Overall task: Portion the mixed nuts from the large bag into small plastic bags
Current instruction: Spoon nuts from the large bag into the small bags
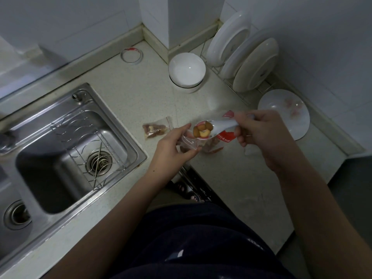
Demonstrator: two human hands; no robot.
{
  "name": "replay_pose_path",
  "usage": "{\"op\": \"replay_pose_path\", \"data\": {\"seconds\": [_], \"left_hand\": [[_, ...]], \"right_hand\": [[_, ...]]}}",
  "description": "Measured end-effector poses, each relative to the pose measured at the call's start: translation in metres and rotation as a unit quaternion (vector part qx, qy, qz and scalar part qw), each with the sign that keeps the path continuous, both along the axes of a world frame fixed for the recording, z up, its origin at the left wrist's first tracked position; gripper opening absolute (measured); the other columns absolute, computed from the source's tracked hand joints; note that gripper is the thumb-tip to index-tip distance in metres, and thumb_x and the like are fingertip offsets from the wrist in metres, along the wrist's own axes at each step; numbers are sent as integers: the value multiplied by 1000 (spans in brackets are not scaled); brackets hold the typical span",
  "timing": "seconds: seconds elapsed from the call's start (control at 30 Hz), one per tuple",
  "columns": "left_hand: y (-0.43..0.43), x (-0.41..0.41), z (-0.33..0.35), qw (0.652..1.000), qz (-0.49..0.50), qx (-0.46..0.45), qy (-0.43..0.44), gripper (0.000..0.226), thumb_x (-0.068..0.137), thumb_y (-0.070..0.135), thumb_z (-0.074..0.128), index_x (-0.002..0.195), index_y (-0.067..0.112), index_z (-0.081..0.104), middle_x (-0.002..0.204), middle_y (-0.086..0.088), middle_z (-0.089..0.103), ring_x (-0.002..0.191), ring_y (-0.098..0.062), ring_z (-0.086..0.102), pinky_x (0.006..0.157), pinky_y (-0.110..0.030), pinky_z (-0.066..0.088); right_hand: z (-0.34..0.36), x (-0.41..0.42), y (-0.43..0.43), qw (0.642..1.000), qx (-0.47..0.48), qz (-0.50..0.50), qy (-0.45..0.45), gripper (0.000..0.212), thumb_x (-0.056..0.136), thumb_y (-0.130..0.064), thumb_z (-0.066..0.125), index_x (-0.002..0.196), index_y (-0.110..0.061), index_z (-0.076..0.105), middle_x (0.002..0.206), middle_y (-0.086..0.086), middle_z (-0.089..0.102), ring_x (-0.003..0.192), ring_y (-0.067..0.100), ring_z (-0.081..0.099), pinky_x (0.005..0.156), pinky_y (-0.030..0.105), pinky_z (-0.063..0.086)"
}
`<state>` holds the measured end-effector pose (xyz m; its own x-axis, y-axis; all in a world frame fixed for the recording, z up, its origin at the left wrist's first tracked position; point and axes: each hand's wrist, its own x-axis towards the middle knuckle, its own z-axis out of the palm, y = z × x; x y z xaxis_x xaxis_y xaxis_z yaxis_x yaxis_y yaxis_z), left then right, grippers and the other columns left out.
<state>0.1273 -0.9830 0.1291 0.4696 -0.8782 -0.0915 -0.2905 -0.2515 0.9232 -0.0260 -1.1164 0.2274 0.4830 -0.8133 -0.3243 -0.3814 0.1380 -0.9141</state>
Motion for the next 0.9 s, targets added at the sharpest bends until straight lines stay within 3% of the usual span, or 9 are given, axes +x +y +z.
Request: {"op": "replay_pose_path", "data": {"seconds": [0.07,0.17,0.27,0.37,0.5,0.67,0.83,0.9], "left_hand": [[0,0,1,1000,-3,-3,-3,65,78,18,81,138,18,54,117,10,63,106,7,57,89,-5,43],[0,1,0,1000,-7,-9,-2,64,77,18,81,136,18,55,120,5,64,107,3,59,89,-6,44],[1,1,-1,1000,-5,-10,5,64,77,19,81,136,19,55,119,3,64,104,0,60,86,-5,45],[3,1,-2,1000,-4,-11,3,65,78,19,81,137,20,55,120,5,63,103,2,60,83,-3,44],[4,4,-2,1000,-2,-20,2,63,77,21,81,135,20,56,115,6,65,103,5,59,85,-4,45],[7,6,-1,999,3,-35,9,63,78,16,81,136,15,56,108,11,66,105,1,60,95,-19,48],[10,8,0,997,-18,-70,0,56,79,16,80,131,20,59,106,22,67,111,0,59,102,-20,41],[10,9,2,997,-21,-72,27,53,80,15,79,128,24,59,106,23,67,114,-3,58,105,-28,42]], "right_hand": [[-1,4,7,998,-47,27,23,31,96,-14,53,82,11,65,58,8,60,47,11,52,45,20,43],[0,10,15,988,-121,76,59,29,96,-16,53,81,3,69,61,9,63,48,10,55,49,20,45],[3,14,24,971,-173,145,75,18,94,-16,56,96,-10,73,64,-2,64,53,4,57,53,15,46],[7,17,29,944,-255,187,94,18,92,-14,60,104,-13,73,75,-15,64,67,0,62,65,14,50],[12,16,27,948,-267,150,90,16,92,-16,59,100,-13,73,70,-9,66,60,1,60,59,9,46],[21,1,7,958,-275,41,70,15,94,-21,56,85,-17,67,62,-4,62,50,2,56,50,9,42],[19,-17,-18,916,-375,-1,144,25,94,-23,56,81,-7,69,59,0,59,54,13,58,58,28,48],[16,-18,-21,894,-403,48,188,20,93,-20,57,86,-7,71,63,0,59,56,9,56,61,23,47]]}}
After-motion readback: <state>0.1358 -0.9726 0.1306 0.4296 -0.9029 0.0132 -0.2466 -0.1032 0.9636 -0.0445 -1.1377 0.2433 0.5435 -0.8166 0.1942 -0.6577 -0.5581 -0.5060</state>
